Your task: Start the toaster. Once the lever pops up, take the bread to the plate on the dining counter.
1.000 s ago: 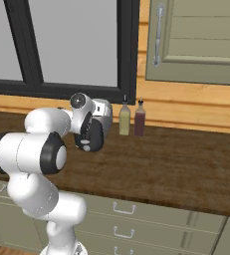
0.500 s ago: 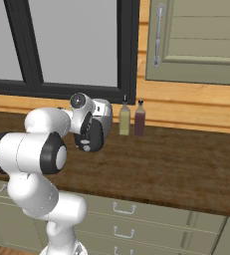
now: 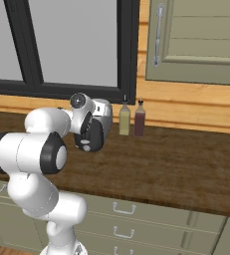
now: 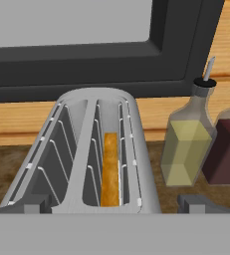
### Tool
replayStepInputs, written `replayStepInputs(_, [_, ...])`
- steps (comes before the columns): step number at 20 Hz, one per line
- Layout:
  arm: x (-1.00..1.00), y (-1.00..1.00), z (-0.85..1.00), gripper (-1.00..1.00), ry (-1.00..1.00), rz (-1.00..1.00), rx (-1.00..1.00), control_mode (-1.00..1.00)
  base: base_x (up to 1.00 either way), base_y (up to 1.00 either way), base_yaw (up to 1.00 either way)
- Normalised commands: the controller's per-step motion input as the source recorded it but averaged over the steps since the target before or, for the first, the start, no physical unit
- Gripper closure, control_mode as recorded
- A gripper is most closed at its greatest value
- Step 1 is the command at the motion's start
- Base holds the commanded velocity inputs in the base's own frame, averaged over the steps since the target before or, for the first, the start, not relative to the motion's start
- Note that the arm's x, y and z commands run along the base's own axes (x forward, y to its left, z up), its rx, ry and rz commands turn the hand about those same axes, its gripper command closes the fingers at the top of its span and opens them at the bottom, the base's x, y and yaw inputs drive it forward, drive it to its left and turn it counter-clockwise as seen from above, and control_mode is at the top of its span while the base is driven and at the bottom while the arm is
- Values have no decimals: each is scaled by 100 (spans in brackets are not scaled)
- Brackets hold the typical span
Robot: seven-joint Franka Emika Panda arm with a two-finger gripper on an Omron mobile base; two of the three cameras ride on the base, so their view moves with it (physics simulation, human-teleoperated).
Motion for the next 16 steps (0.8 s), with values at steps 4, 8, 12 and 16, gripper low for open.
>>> replayStepInputs(4, [0,0,0,-100,0,0,0,-100,0,0,0])
replayStepInputs(8, [0,0,0,-100,0,0,0,-100,0,0,0])
replayStepInputs(12, [0,0,0,-100,0,0,0,-100,0,0,0])
replayStepInputs(16, [0,0,0,-100,0,0,0,-100,0,0,0])
